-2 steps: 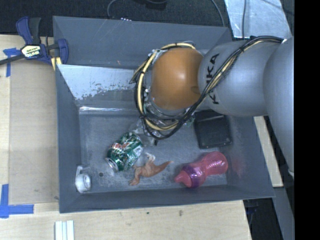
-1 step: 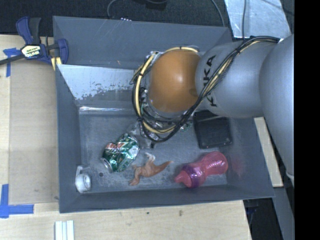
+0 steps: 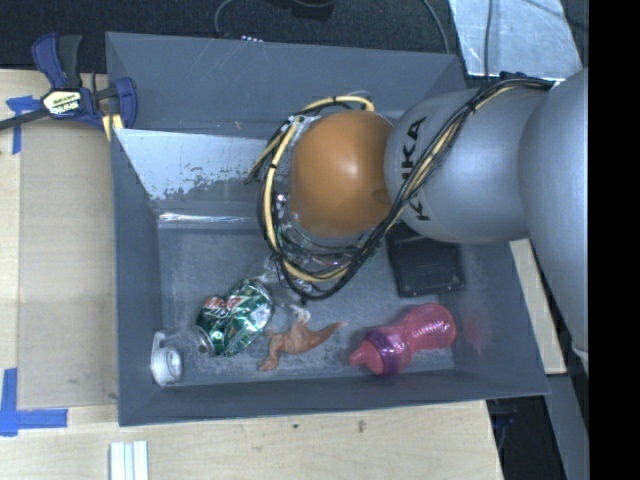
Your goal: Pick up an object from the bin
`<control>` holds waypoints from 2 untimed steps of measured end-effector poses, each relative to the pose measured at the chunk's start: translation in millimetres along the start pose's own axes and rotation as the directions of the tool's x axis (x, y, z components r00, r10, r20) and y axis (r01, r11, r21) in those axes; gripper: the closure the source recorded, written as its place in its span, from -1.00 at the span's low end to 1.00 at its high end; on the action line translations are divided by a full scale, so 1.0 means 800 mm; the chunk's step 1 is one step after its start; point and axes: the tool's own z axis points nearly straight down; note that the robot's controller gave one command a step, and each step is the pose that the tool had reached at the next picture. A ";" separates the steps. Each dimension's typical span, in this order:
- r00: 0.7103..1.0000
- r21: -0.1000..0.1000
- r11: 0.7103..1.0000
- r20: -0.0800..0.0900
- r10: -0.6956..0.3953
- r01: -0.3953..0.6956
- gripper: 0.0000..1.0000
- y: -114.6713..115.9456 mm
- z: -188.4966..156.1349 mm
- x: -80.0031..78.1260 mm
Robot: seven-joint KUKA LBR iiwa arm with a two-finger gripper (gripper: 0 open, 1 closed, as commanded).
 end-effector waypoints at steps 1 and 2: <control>0.970 0.001 0.970 0.003 -0.242 0.242 1.00 0.003 0.010 -0.019; 0.905 0.003 0.905 0.003 -0.426 0.426 1.00 0.016 0.013 -0.032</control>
Offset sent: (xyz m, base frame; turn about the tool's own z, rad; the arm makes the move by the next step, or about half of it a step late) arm -0.0044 0.0433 -0.0135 -0.6067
